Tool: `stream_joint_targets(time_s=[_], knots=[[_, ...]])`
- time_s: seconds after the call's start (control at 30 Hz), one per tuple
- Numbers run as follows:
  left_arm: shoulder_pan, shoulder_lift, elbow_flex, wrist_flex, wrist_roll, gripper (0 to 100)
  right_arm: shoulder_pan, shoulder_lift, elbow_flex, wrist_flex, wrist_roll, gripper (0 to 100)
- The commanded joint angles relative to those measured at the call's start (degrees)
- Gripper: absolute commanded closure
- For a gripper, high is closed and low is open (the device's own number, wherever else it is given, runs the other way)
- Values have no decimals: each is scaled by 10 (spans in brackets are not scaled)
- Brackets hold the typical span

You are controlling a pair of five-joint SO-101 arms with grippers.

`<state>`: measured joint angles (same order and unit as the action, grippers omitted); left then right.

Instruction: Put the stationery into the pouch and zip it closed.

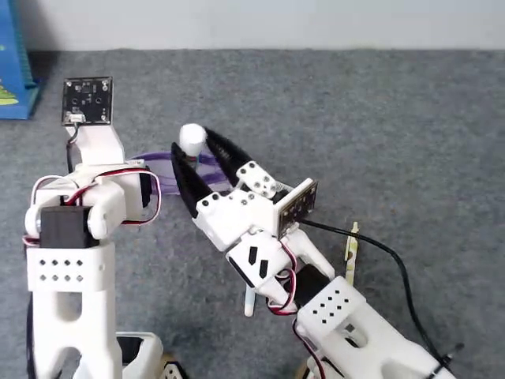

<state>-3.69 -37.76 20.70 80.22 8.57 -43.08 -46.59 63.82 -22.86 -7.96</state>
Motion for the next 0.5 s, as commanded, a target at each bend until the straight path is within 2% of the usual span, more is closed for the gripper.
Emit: stream_joint_targets(time_s=[0.0, 0.1, 0.2, 0.33, 0.47], knots=[[4, -2, -5, -17, 6, 989, -7, -52, -10, 50, -4, 787], [4, -2, -5, -17, 6, 989, -3, -103, -15, 131, -4, 804], [3, -2, -5, -18, 6, 989, 19, -145, -52, 258, -5, 805], [0, -2, -5, -16, 6, 989, 92, -161, -149, 456, -7, 808], [0, -2, -5, -14, 6, 989, 161, -126, -235, 611, -6, 809]])
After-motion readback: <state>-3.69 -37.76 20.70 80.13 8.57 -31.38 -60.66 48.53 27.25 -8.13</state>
